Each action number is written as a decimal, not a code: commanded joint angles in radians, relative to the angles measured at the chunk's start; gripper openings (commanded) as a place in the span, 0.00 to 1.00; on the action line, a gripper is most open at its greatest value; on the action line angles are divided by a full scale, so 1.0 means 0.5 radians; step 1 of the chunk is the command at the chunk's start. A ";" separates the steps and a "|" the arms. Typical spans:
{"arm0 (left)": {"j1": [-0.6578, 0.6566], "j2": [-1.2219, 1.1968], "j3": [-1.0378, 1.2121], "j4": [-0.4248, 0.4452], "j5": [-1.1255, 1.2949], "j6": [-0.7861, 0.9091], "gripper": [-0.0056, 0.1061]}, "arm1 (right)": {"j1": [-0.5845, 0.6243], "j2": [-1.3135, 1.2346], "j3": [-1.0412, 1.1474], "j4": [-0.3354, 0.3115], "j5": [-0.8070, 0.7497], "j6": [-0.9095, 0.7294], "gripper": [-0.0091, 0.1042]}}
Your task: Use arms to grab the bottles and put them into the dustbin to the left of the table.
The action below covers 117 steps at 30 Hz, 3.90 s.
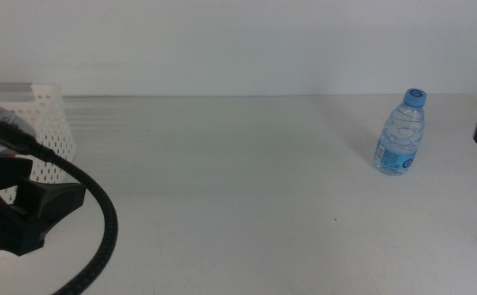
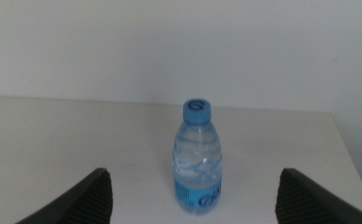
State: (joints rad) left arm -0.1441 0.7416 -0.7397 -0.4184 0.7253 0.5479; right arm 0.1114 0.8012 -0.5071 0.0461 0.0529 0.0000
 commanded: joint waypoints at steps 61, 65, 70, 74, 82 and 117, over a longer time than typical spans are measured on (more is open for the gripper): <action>-0.009 -0.009 -0.052 -0.049 -0.111 -0.006 0.68 | -0.004 2.221 -0.719 -0.013 -1.661 -0.304 0.08; -0.009 -0.009 -0.052 -0.049 -0.111 -0.006 0.68 | 0.078 2.039 -0.719 -0.036 -1.619 -0.292 0.08; -0.009 -0.009 -0.052 -0.049 -0.111 -0.006 0.68 | 0.267 1.811 -0.853 -0.166 -1.381 -0.207 0.08; -0.009 -0.009 -0.052 -0.049 -0.111 -0.006 0.68 | 0.432 1.769 -1.063 -0.359 -1.091 -0.082 0.08; -0.009 -0.009 -0.052 -0.049 -0.111 -0.006 0.68 | 0.721 1.897 -1.427 -0.731 -1.013 0.385 0.08; -0.009 -0.009 -0.052 -0.049 -0.111 -0.006 0.68 | 0.936 2.491 -1.600 -1.107 -1.260 0.714 0.77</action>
State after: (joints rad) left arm -0.1441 0.7416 -0.7397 -0.4184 0.7253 0.5479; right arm 0.5776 2.1221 -1.2717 -0.4997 -0.4860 0.3375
